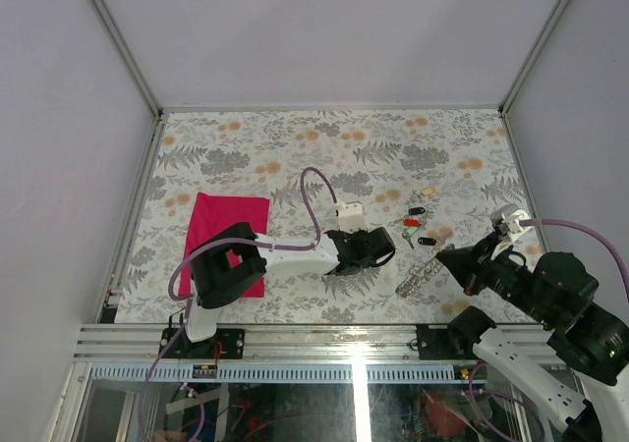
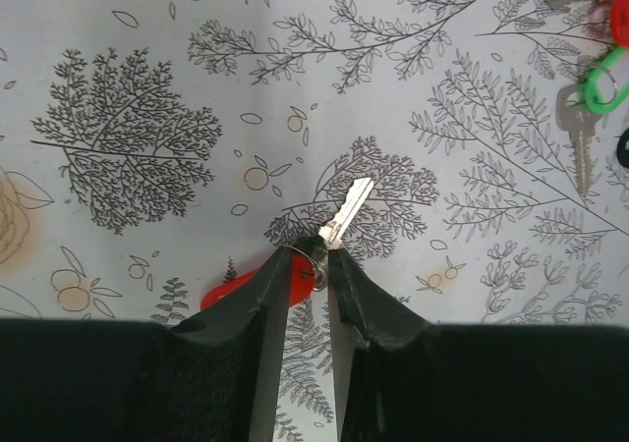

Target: Put the keys on the keyring

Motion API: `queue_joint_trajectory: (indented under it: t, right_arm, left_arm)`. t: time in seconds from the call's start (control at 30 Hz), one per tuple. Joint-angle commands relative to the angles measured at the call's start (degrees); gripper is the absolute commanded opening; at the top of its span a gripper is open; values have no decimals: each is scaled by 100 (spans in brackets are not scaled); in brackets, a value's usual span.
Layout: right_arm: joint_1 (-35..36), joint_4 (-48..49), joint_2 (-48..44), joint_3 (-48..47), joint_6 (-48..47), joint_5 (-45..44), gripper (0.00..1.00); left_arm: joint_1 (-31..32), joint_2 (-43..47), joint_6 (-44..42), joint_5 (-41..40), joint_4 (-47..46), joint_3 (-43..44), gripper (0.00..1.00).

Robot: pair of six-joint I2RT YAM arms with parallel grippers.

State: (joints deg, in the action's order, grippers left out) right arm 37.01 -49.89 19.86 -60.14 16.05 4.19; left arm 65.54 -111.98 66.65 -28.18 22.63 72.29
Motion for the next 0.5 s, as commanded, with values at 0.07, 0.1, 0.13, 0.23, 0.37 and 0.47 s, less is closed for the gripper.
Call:
queue_joint_trajectory:
  t: [0.07,0.1,0.13,0.23,0.37,0.47]
  right_arm:
    - [25,437,-13,-25,-34,144,0]
    - [21,433,-16,-24,-38,148,0]
    - [25,435,-17,-29,-37,146,0]
    - [25,429,-17,-27,-33,153,0]
    - [25,430,-17,-26,-28,153,0]
    - [26,433,-18,-39,-29,154,0]
  left_arm:
    - [11,-95,-73,-463,278,137,21]
    - [9,-94,-81,-475,278,133,19]
    - [5,-98,-82,-484,284,133,18]
    - [7,-91,-97,-479,282,135,13]
    - [4,-81,-138,-534,316,137,1]
    - [3,-2,-188,-610,386,136,0]
